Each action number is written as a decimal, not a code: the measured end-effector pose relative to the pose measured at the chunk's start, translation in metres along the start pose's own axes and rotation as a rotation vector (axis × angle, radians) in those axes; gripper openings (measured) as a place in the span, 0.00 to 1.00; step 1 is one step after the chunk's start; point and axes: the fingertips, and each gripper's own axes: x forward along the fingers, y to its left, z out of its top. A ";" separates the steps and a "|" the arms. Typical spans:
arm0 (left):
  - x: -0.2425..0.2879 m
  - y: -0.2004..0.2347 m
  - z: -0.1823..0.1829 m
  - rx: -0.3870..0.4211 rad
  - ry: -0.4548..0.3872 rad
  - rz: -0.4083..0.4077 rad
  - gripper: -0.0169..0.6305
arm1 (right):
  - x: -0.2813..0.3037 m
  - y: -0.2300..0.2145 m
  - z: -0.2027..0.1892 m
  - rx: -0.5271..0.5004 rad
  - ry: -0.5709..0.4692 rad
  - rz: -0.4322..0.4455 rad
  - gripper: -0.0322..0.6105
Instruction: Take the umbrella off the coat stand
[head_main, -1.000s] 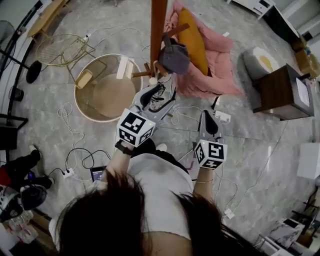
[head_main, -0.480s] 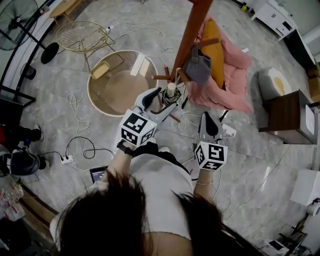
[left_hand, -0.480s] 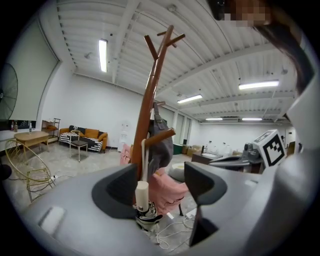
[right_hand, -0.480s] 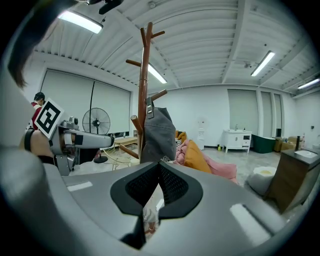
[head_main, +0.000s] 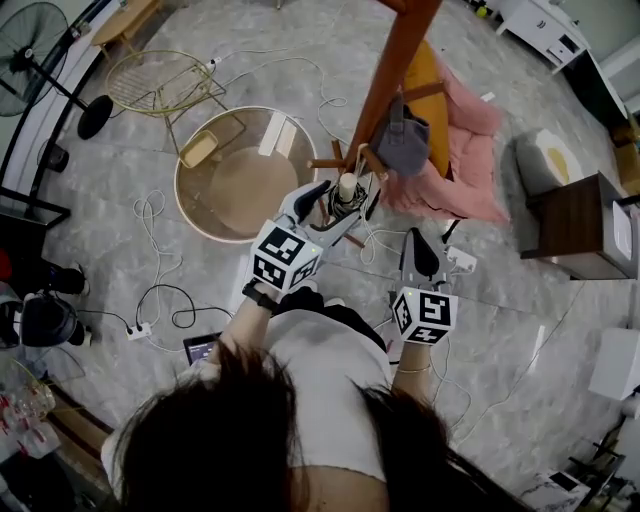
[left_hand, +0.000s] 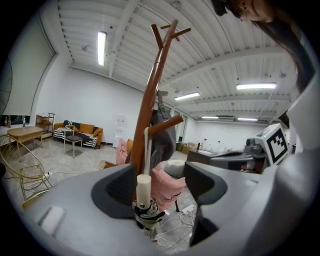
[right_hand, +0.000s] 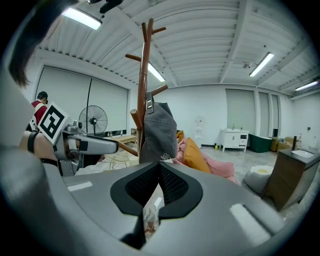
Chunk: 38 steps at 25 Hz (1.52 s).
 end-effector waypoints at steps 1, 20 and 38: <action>0.003 0.002 -0.004 -0.002 0.003 -0.006 0.53 | 0.001 0.001 -0.002 0.001 0.001 -0.005 0.05; 0.050 0.026 -0.048 0.115 0.084 -0.060 0.53 | 0.007 0.003 -0.028 0.050 0.027 -0.100 0.05; 0.079 0.024 -0.066 0.161 0.105 -0.096 0.52 | 0.007 0.000 -0.038 0.069 0.060 -0.109 0.05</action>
